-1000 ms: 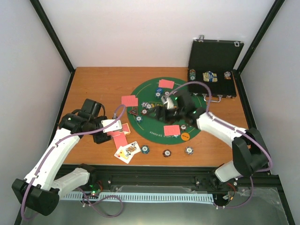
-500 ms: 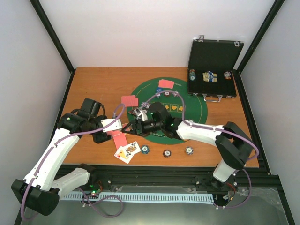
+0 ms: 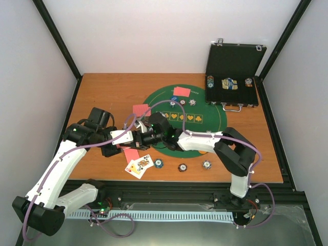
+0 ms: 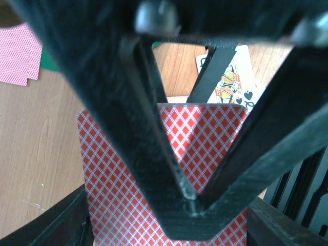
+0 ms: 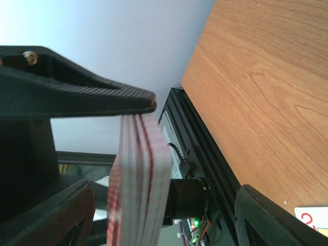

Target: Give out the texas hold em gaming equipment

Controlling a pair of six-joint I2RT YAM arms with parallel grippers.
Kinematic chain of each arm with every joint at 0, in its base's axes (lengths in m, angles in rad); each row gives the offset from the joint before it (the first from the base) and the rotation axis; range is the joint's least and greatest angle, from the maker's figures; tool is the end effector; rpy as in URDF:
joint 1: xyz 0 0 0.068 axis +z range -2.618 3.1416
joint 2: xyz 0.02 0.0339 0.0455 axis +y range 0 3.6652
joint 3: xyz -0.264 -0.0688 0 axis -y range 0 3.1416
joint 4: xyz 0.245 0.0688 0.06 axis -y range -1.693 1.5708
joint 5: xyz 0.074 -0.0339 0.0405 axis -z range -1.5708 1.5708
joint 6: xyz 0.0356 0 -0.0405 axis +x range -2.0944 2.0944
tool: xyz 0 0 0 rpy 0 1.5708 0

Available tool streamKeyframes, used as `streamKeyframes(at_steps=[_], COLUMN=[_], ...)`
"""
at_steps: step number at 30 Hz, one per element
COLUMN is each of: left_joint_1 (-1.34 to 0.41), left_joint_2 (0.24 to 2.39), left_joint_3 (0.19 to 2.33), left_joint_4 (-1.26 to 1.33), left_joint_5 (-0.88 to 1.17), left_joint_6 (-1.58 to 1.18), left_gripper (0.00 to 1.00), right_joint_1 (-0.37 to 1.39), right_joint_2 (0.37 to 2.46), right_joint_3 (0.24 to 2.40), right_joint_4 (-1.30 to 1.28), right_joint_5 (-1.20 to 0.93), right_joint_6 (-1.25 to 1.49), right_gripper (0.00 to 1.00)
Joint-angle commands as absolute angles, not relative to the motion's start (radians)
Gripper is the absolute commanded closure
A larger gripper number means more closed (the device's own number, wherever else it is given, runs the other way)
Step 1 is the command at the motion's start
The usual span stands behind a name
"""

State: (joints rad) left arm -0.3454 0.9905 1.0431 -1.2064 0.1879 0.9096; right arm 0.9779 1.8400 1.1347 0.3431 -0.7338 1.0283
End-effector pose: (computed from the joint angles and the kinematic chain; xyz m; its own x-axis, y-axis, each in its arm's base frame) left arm 0.1491 -0.0607 0.3074 -0.2096 0.8994 -0.3835 0.9270 0.3076 0.2148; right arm 0.2091 0.3530 0.2193 -0.9294 -0.2411 -0.2796 -0.3291 0.1978 0.9234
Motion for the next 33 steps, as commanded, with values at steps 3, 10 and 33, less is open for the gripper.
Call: streamKeyframes(at_steps=[3,10,33], left_joint_1=[-0.345,-0.345,-0.345], left_joint_2=[0.972,0.969,0.966], left_joint_3=[1.090,1.098,1.093], left_joint_4=[-1.226,-1.227,-1.216], left_joint_5=[0.206,0.207,0.203], left_joint_6=[0.910,0.908,0.922], left_gripper=[0.72,0.72,0.72], right_joint_1=[0.993,0.975,0.891], right_joint_2=[1.912,1.920,1.817], right_joint_3=[1.205,1.185,1.059], right_joint_4=[0.385,0.334,0.278], right_joint_5=[-0.771,-0.787,-0.805], right_joint_6=[1.057,1.044,0.999], right_gripper=[0.27,0.29,0.46])
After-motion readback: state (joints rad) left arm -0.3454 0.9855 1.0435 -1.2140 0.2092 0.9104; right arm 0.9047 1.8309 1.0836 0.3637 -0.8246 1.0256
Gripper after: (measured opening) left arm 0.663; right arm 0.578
